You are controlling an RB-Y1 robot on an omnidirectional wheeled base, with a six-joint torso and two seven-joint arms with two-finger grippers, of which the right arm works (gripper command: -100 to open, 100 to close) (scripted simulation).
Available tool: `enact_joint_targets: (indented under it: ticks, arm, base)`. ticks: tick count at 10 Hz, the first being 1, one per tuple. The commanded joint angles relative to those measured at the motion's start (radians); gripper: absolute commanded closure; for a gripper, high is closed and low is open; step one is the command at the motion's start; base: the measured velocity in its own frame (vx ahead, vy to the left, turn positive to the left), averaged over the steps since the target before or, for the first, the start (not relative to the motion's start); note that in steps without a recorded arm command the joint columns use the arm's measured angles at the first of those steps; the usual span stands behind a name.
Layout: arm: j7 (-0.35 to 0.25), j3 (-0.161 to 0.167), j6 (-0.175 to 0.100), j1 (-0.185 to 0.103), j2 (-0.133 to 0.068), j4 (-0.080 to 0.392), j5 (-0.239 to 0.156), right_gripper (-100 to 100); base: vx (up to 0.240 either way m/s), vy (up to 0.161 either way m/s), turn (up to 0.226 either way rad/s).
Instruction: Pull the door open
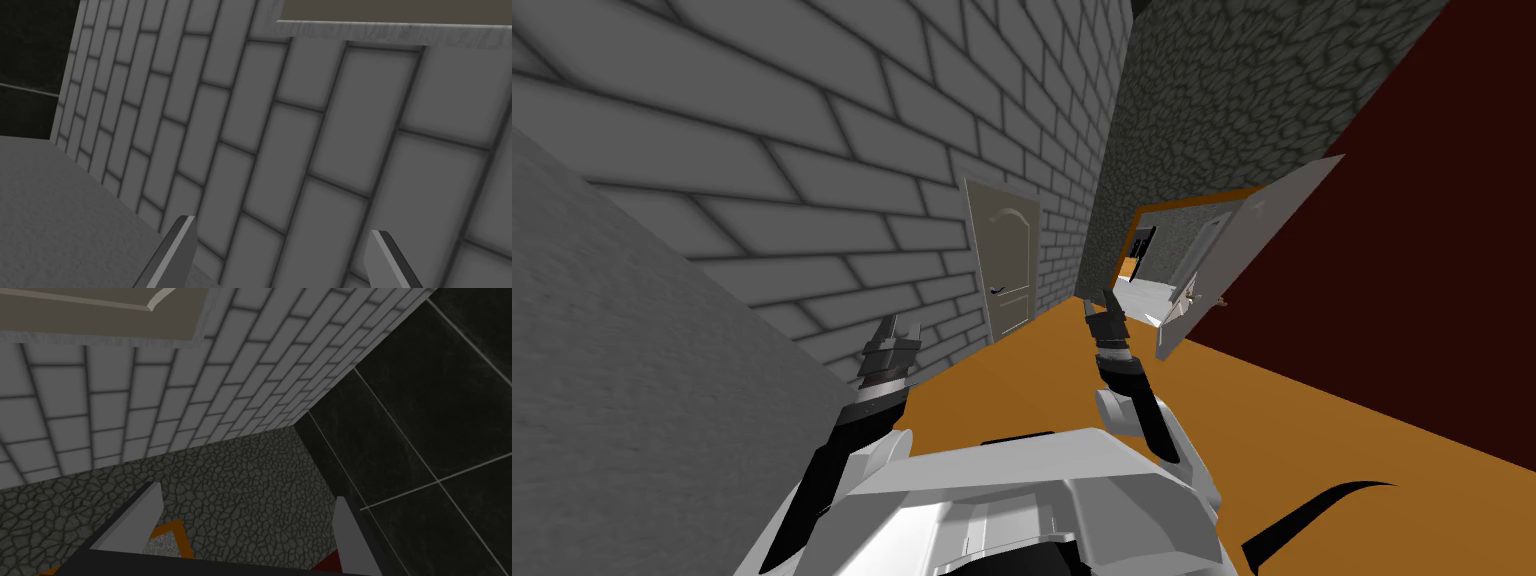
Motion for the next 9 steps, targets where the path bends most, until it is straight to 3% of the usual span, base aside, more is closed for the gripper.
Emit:
enact_joint_targets:
  ticks: [1, 9]
  arm:
    - [-0.004, -0.001, -0.007, -0.013, -0.005, 0.033, 0.004, -100]
    - [-0.023, -0.008, -0.044, -0.082, -0.030, 0.211, 0.026, -100]
  base:
    - [0.052, 0.010, 0.072]
    - [0.105, 0.024, 0.061]
